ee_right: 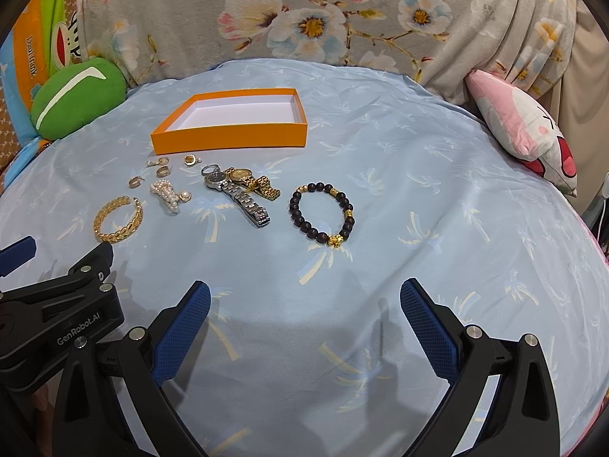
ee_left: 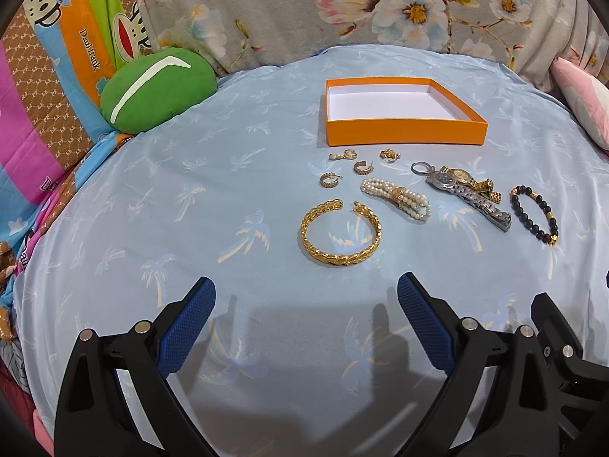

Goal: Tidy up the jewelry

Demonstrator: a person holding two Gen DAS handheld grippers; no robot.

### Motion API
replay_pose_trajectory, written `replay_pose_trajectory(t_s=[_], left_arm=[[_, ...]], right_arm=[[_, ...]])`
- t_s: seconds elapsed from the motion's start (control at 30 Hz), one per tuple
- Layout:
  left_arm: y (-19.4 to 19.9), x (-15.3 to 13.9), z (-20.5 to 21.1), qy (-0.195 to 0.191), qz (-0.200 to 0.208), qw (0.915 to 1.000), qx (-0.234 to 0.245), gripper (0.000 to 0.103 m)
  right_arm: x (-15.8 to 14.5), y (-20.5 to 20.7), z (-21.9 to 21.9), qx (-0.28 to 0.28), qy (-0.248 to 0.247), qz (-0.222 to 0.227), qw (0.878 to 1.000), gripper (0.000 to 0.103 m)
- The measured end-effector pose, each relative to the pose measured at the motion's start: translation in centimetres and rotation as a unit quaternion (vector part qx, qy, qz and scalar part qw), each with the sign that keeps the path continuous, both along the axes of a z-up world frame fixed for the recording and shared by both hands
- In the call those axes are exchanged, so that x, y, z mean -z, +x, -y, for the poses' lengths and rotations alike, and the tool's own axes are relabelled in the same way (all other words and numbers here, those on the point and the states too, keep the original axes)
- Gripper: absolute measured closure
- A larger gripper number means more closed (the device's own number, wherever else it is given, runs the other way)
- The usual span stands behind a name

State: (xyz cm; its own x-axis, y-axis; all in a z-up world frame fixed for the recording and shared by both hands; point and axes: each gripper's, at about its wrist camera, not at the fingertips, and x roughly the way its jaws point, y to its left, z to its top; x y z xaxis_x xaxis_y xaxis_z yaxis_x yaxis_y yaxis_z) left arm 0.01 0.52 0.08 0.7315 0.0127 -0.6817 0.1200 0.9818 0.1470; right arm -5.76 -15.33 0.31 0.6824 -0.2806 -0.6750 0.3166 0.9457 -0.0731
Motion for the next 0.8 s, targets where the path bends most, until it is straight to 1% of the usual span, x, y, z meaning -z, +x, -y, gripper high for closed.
replay_pose_trajectory(t_s=[0.8], left_arm=[[-0.05,-0.01,-0.05,0.0,0.001,1.0,-0.001,0.009]], right_arm=[[0.04,0.01,-0.1,-0.001,0.004,0.0,1.0,0.005]])
